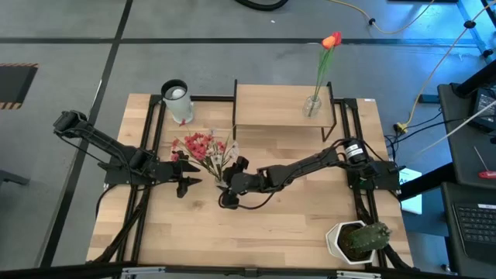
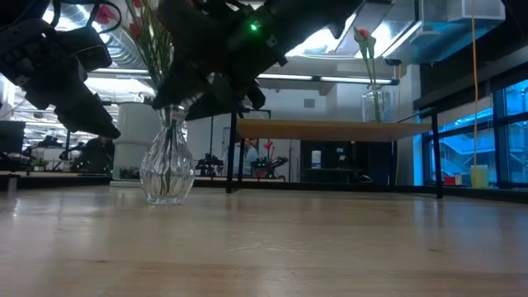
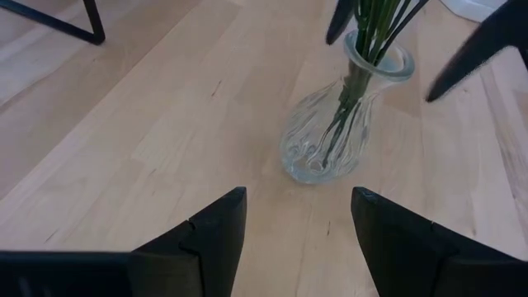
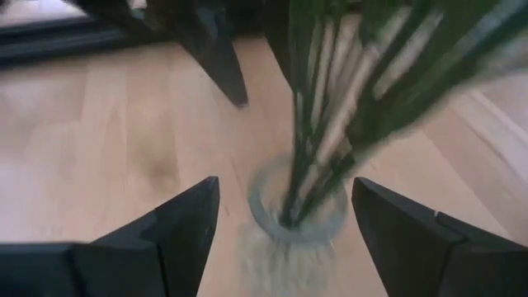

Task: Pick and place flowers into a vace then onto a shelf
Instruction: Put the flower vase on the shelf

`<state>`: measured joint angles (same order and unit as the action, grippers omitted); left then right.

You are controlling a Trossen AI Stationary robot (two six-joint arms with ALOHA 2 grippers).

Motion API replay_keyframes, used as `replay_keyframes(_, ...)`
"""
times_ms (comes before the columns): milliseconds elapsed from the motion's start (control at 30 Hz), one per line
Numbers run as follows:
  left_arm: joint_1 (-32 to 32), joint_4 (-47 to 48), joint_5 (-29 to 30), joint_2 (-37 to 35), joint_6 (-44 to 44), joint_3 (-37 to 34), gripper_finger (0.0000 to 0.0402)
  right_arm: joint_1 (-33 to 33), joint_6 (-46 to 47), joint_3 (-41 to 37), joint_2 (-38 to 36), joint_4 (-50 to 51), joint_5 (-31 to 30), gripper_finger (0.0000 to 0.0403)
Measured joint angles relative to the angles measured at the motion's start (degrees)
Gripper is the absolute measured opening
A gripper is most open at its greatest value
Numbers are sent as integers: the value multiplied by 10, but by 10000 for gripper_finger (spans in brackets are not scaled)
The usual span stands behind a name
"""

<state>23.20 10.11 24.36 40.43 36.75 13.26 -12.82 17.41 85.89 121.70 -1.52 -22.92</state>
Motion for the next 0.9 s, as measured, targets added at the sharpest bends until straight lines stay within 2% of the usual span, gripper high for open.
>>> replay_keyframes(267,0,3,2,0,0,0,212,3,4,0,12,-6,6,269)
replay_keyframes(600,0,4,2,0,0,0,212,5,4,0,11,-9,5,155)
replay_keyframes(900,0,4,5,0,0,0,212,5,5,4,-1,10,10,155)
